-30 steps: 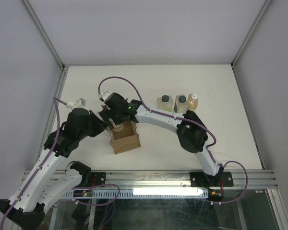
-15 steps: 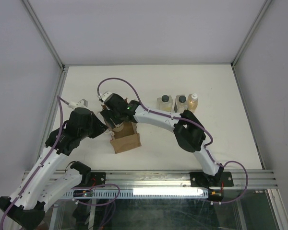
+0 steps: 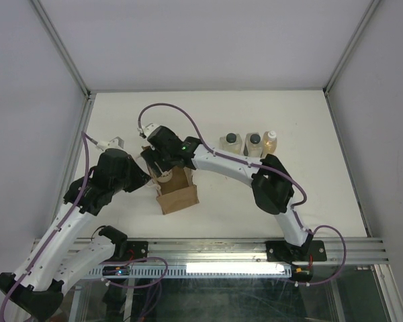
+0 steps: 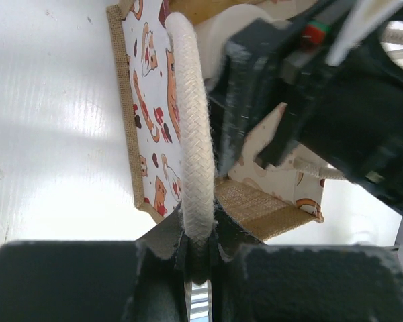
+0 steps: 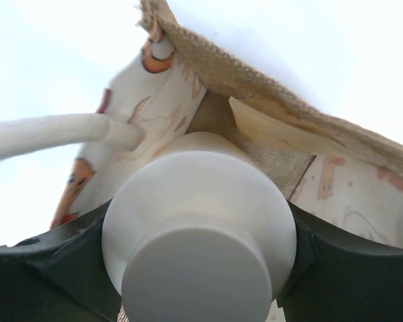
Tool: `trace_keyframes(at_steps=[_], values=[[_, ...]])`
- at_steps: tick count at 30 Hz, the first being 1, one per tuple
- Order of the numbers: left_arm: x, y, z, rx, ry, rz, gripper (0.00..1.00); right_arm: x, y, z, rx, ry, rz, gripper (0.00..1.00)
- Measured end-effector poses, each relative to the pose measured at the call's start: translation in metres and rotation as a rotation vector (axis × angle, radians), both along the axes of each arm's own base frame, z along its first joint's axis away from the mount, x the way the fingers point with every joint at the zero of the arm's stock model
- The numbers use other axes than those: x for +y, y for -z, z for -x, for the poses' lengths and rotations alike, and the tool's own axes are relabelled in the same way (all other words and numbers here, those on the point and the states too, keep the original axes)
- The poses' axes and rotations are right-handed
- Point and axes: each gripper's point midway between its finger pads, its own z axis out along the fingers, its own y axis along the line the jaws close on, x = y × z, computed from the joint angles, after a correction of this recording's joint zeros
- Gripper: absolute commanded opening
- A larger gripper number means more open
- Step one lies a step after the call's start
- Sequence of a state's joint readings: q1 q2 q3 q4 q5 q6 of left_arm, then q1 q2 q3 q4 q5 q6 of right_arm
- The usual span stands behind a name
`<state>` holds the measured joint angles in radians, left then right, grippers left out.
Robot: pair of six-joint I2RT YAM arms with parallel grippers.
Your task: Take the personal care products out of the canvas bag
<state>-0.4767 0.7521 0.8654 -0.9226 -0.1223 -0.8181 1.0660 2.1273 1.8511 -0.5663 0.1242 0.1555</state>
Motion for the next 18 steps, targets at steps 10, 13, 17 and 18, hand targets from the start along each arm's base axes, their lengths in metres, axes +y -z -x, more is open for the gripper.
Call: trace_keyframes(at_steps=[10, 13, 17, 18], values=[[0.0, -0.002, -0.004, 0.01, -0.006, -0.012, 0.0, -0.006, -0.082, 0.008, -0.022, 0.025, -0.168, 0.02], [0.0, -0.003, -0.004, 0.011, -0.008, -0.016, 0.0, -0.011, -0.099, 0.013, 0.004, 0.035, -0.215, 0.0], [0.002, -0.001, -0.003, 0.016, -0.013, -0.025, 0.0, -0.02, -0.117, 0.015, 0.022, 0.052, -0.263, 0.0], [0.003, -0.001, -0.003, 0.016, -0.014, -0.027, 0.0, -0.022, -0.121, 0.015, 0.022, 0.058, -0.273, 0.0]])
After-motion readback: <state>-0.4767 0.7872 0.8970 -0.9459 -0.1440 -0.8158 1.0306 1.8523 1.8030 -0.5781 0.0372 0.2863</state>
